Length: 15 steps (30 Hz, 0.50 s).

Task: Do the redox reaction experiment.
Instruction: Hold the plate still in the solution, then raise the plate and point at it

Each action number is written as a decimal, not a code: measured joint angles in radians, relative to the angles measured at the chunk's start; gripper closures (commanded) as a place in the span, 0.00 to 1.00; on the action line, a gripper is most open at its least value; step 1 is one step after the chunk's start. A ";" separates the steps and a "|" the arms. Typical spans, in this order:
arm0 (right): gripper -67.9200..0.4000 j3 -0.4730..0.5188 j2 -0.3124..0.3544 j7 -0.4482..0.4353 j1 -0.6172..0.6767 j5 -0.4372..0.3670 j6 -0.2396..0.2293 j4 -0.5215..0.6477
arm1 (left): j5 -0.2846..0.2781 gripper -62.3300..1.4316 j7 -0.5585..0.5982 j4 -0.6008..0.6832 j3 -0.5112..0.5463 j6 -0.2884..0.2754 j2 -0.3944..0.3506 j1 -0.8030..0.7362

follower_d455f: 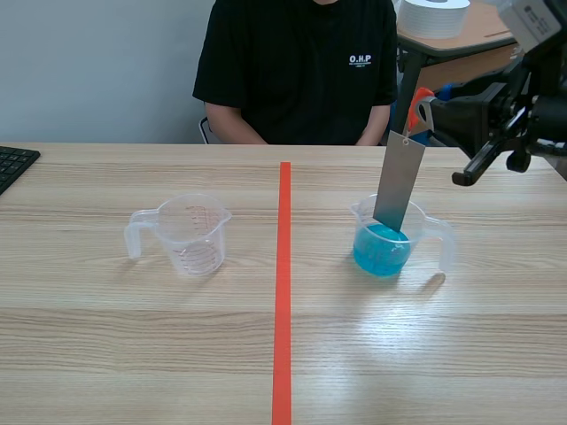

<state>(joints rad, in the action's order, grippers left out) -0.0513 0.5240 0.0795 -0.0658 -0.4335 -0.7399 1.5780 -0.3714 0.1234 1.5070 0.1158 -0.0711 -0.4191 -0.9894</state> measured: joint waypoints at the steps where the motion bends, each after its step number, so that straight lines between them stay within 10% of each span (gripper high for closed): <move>1: 0.97 0.003 0.000 0.000 0.000 0.000 0.000 0.007 | 0.000 0.90 0.000 0.000 0.000 0.000 0.000 0.000; 15: 0.97 0.063 0.000 0.150 0.000 -0.085 0.000 0.109 | 0.000 0.90 0.000 0.000 0.000 0.000 -0.001 0.000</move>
<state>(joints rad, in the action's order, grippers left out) 0.0120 0.5240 0.2295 -0.0658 -0.5186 -0.7399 1.6871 -0.3714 0.1234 1.5070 0.1158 -0.0715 -0.4202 -0.9894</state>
